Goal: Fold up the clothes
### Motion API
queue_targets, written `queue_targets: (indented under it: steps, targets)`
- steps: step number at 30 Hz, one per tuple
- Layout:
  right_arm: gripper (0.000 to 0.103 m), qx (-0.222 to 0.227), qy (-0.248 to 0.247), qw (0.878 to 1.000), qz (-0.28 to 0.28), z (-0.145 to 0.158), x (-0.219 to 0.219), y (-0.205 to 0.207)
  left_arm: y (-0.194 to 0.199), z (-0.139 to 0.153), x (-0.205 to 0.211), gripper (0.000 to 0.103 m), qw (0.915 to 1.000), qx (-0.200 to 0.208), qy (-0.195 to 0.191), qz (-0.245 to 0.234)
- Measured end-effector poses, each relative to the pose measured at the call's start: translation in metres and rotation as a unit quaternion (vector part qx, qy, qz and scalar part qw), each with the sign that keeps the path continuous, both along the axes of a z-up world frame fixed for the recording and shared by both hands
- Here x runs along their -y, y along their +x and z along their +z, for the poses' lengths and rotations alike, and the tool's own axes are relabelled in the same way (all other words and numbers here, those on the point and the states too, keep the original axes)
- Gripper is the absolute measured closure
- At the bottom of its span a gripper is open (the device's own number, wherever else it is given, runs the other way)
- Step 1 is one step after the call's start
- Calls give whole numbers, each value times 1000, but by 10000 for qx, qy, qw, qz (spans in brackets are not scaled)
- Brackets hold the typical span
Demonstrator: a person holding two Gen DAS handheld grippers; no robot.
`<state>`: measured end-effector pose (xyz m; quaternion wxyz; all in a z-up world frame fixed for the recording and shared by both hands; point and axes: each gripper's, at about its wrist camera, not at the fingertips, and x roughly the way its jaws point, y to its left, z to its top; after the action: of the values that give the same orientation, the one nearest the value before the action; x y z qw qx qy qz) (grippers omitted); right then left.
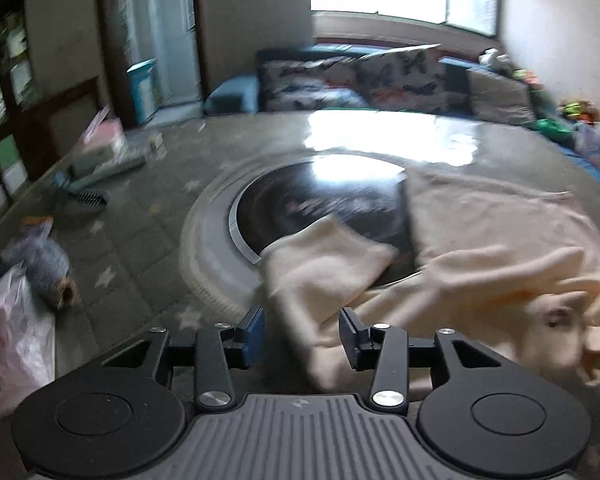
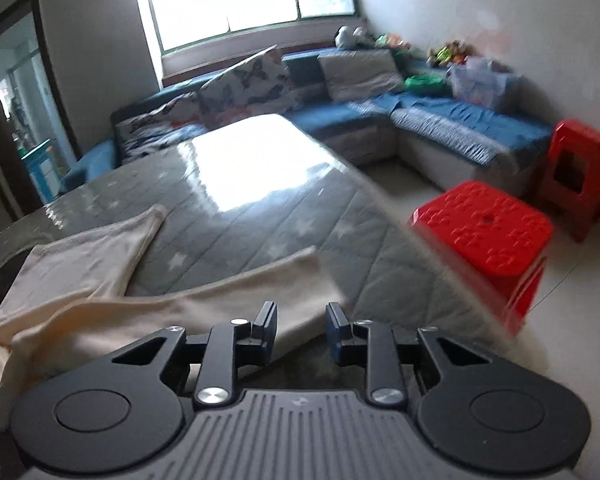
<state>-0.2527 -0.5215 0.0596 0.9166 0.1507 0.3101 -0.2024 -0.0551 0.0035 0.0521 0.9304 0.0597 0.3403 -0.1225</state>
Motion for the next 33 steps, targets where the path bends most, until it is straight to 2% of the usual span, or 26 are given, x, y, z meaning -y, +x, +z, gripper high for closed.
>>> queue_targets:
  steps: [4, 10, 16, 20, 22, 25, 28, 31, 33]
  targets:
    - [76, -78, -74, 9998, 171, 1, 3, 17, -17, 7, 24, 59, 9981, 104, -159, -582]
    - [76, -286, -170, 9987, 398, -9, 8, 47, -32, 1, 70, 58, 9890, 30, -268, -1456]
    - [76, -540, -296, 9976, 329, -28, 16, 75, -40, -10, 100, 58, 9795, -59, -109, -2008]
    - [93, -550, -344, 9966, 509, -28, 17, 75, -40, -13, 107, 59, 9762, -91, -112, -2163]
    - [96, -524, -405, 9960, 604, -22, 14, 77, -40, -12, 108, 59, 9754, -88, -136, -2199]
    - [98, -307, -506, 9959, 679, -8, 12, 79, -43, -8, 108, 59, 9731, -61, -204, -2293]
    - [98, 182, -587, 9952, 762, 20, 11, 76, -45, -7, 109, 59, 9709, -46, -230, -2385]
    - [98, 925, -494, 9909, 842, 53, 15, 56, -43, -12, 112, 59, 9707, -86, -172, -2395]
    - [98, 1202, -477, 9883, 812, 62, 18, 39, -40, -15, 112, 60, 9709, -151, -197, -2383]
